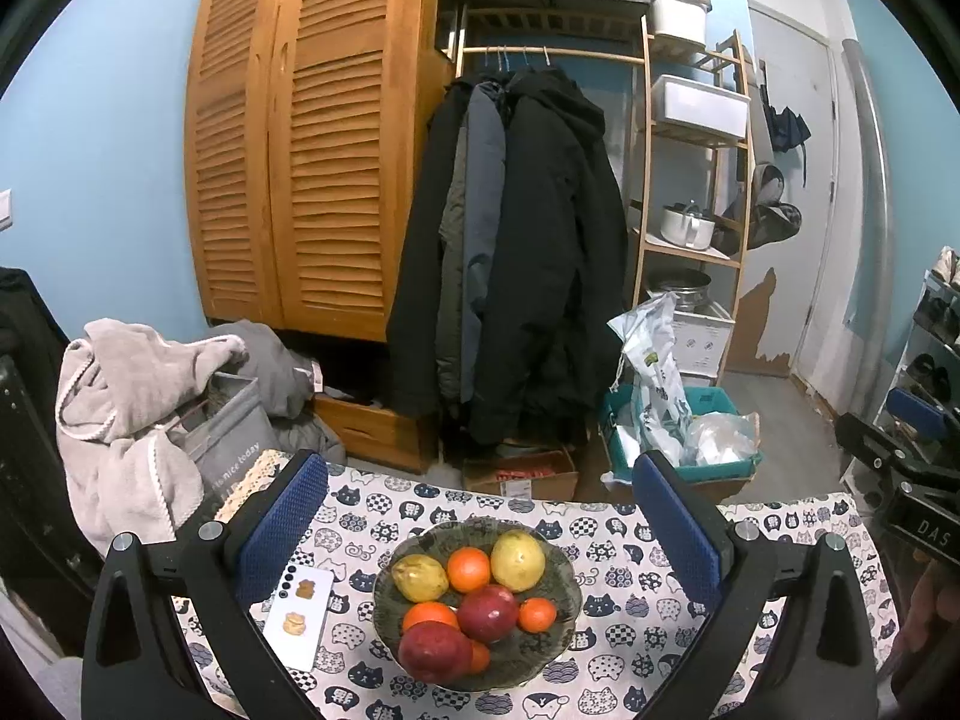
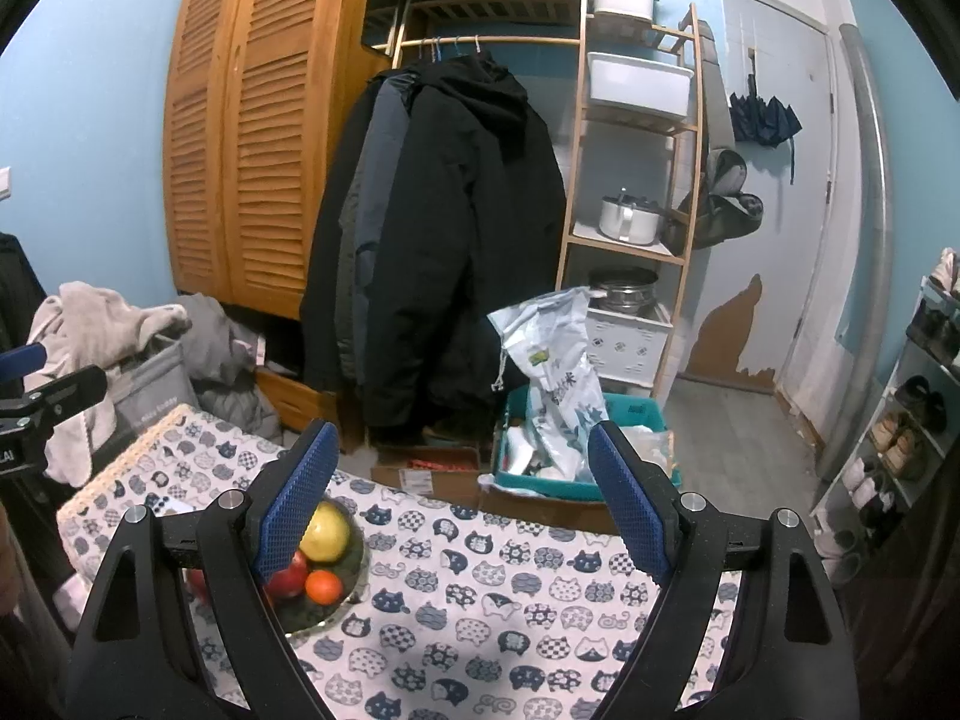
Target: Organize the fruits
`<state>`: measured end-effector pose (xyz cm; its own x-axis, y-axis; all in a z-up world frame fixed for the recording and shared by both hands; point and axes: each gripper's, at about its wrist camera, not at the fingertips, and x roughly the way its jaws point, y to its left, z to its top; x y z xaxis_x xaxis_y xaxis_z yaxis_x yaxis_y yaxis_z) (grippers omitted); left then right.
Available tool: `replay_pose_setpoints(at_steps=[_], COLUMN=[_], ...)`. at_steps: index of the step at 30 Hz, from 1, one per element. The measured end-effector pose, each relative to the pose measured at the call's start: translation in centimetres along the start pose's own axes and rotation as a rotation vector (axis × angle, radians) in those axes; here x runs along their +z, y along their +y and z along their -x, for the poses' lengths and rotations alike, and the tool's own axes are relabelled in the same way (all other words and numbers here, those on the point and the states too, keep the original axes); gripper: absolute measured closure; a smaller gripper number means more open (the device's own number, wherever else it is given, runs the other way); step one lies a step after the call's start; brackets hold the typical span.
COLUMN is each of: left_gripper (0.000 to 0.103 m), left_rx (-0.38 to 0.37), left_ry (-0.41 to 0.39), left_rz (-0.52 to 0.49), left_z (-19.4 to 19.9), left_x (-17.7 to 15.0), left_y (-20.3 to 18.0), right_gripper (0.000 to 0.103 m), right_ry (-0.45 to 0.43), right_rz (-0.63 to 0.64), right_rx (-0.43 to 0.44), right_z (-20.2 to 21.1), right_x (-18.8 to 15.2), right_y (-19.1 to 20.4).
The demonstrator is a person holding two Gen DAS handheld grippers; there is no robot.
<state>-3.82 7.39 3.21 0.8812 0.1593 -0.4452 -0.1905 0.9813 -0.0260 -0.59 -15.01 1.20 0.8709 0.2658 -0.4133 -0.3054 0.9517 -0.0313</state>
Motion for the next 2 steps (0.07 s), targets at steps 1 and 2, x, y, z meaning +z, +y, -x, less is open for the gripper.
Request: replay_pose_setpoints(at_steps=[1, 2], left_gripper=[0.000, 0.000], left_rx=[0.000, 0.002], left_ry=[0.002, 0.003], left_rz=[0.000, 0.002], left_z=[-0.03, -0.03], left_x=[-0.02, 0.00], left_y=[0.02, -0.02], right_gripper=[0.019, 0.019], right_ry=[0.000, 0.000], right_rz=[0.000, 0.001], right_rx=[0.000, 0.001], right_z=[0.00, 0.00], right_x=[-0.01, -0.01], right_y=[-0.04, 0.00])
